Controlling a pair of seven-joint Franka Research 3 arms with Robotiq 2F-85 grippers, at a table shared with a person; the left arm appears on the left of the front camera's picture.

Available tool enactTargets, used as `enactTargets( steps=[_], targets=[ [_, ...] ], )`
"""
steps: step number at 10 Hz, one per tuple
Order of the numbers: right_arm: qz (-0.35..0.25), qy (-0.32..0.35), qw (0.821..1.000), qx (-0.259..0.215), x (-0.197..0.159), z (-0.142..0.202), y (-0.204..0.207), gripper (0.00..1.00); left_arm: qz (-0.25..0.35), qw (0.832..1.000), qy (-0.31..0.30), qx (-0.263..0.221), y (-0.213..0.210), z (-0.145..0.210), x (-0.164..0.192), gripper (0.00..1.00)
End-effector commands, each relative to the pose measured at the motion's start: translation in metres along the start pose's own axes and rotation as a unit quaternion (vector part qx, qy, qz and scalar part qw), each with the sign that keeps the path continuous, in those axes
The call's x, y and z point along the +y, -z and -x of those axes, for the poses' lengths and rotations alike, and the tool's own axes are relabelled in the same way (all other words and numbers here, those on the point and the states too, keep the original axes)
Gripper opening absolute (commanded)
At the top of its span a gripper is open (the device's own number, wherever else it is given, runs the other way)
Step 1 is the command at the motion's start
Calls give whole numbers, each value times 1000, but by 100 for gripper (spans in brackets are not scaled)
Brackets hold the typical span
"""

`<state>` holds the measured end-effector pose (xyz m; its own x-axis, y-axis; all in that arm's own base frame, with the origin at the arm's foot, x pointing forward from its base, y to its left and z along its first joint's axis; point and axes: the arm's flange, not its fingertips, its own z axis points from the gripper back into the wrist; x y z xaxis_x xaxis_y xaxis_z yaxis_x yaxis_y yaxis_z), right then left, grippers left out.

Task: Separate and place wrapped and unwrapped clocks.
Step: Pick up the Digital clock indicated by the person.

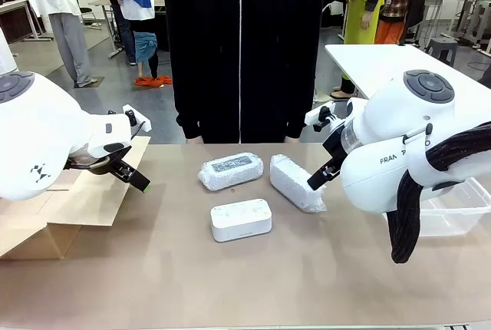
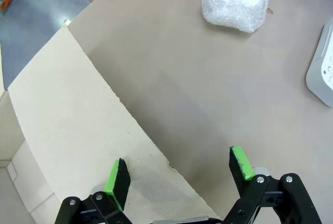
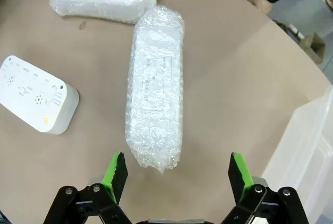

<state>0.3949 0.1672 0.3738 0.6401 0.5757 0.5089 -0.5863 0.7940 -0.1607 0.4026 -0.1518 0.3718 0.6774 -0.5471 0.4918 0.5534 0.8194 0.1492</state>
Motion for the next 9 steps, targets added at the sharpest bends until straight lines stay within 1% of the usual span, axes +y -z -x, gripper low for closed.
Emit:
enactTargets(
  steps=[1, 7, 8, 9],
  targets=[
    [0, 0, 1000, 0, 0, 0, 0, 100, 0, 1000, -2, 0, 0, 0, 1, 100],
    [0, 0, 1000, 0, 0, 0, 0, 100, 0, 1000, 0, 0, 0, 0, 0, 100],
    [-27, -11, 999, -17, -6, -9, -22, 100, 11, 999, 2, -33, -26, -9, 3, 100],
    [-45, -37, 998, -25, -15, -14, -53, 100, -2, 999, 24, -21, -58, -8, 7, 100]
  ],
)
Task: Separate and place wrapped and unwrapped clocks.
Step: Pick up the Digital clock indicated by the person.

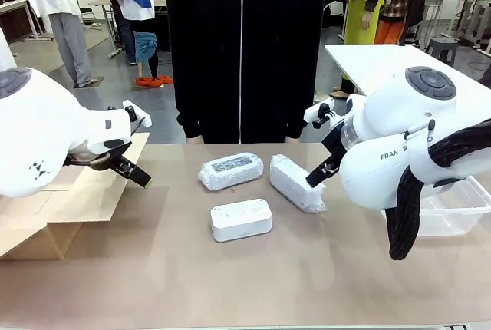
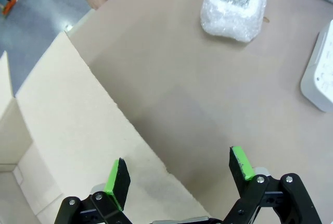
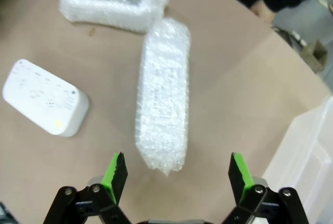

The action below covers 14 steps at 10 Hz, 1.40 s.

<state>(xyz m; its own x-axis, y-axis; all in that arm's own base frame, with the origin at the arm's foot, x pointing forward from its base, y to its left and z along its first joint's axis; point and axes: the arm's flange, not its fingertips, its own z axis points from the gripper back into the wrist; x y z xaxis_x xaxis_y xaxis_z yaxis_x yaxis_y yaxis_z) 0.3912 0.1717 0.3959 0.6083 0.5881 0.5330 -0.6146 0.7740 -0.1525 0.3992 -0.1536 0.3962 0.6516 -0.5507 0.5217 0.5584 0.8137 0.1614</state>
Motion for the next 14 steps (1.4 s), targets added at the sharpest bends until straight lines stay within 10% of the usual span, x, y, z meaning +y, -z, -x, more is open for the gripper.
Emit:
enactTargets(
  steps=[1, 7, 14],
  targets=[
    [-45, -40, 998, -19, -22, -7, -62, 100, 11, 1000, 28, -2, -63, 6, 9, 100],
    [-137, -74, 982, -107, -35, 9, -162, 100, 147, 985, 15, -92, -172, 77, 20, 100],
    [-139, -83, 976, -145, -33, 24, -180, 100, 135, 986, 21, -94, -193, 100, 5, 100]
  ],
)
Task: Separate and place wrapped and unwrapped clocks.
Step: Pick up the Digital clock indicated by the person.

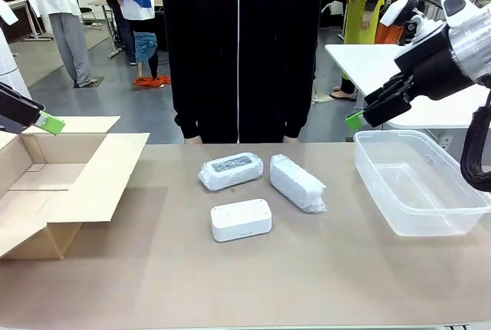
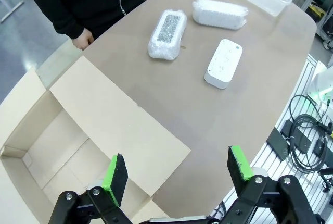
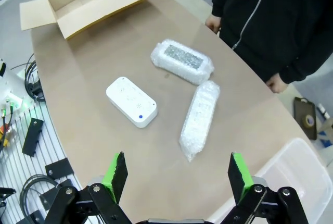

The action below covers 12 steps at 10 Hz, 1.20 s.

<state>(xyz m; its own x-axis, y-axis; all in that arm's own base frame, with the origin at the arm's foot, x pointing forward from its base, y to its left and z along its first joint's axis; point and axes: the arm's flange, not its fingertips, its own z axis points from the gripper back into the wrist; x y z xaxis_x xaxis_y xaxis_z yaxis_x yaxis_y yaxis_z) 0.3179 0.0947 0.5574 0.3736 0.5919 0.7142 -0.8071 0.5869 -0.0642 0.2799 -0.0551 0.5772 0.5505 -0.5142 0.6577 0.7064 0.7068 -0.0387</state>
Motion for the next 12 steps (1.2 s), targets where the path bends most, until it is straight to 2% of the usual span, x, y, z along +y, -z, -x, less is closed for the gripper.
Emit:
enactTargets(
  steps=[1, 4, 5, 6, 7, 12],
  targets=[
    [-20, -10, 1000, -19, 7, 21, 6, 100, 0, 1000, 9, -6, 36, 68, -27, 100],
    [-21, -15, 1000, -18, 9, 21, 12, 100, 11, 1000, 27, -2, 41, 63, -29, 100],
    [2, -13, 1000, -19, 9, 21, 14, 100, 4, 1000, 20, -5, 43, 60, -28, 100],
    [-2, 21, 1000, -15, 10, 22, 23, 100, -10, 1000, 17, 0, 47, 57, -28, 100],
    [-2, -8, 1000, -4, -1, 0, 1, 100, 1, 1000, 12, 6, 5, -2, -3, 100],
    [-2, -8, 1000, -4, -1, 0, 1, 100, 1, 1000, 12, 6, 5, -2, -3, 100]
  ],
)
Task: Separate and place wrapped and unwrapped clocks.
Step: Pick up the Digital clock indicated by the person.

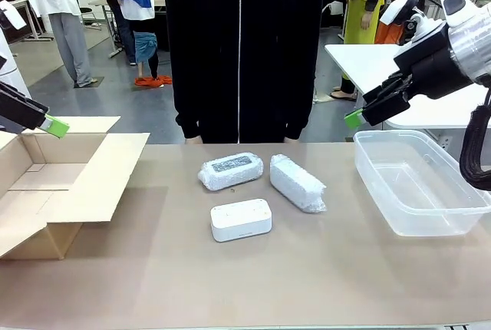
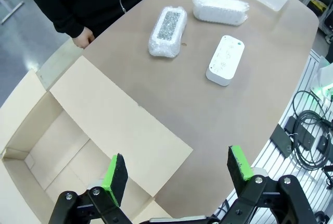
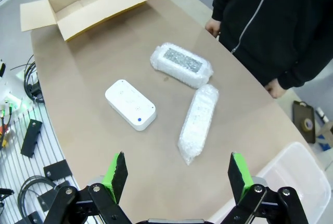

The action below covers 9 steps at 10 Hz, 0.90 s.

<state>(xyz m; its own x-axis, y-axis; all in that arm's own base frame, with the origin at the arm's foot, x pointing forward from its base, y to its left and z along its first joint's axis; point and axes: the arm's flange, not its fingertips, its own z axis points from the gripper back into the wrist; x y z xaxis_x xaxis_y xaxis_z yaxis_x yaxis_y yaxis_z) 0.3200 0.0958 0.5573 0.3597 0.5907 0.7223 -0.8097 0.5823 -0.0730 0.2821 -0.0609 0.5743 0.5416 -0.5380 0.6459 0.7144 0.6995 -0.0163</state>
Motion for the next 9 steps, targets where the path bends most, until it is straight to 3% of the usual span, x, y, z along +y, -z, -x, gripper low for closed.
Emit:
enactTargets(
  steps=[1, 9],
  targets=[
    [-3, -3, 1000, 2, 0, 1, -1, 100, 6, 1000, 1, -2, -1, 1, -1, 100],
    [-3, -3, 1000, 2, 0, 1, -1, 100, 6, 1000, 1, -2, -1, 1, -1, 100]
  ],
)
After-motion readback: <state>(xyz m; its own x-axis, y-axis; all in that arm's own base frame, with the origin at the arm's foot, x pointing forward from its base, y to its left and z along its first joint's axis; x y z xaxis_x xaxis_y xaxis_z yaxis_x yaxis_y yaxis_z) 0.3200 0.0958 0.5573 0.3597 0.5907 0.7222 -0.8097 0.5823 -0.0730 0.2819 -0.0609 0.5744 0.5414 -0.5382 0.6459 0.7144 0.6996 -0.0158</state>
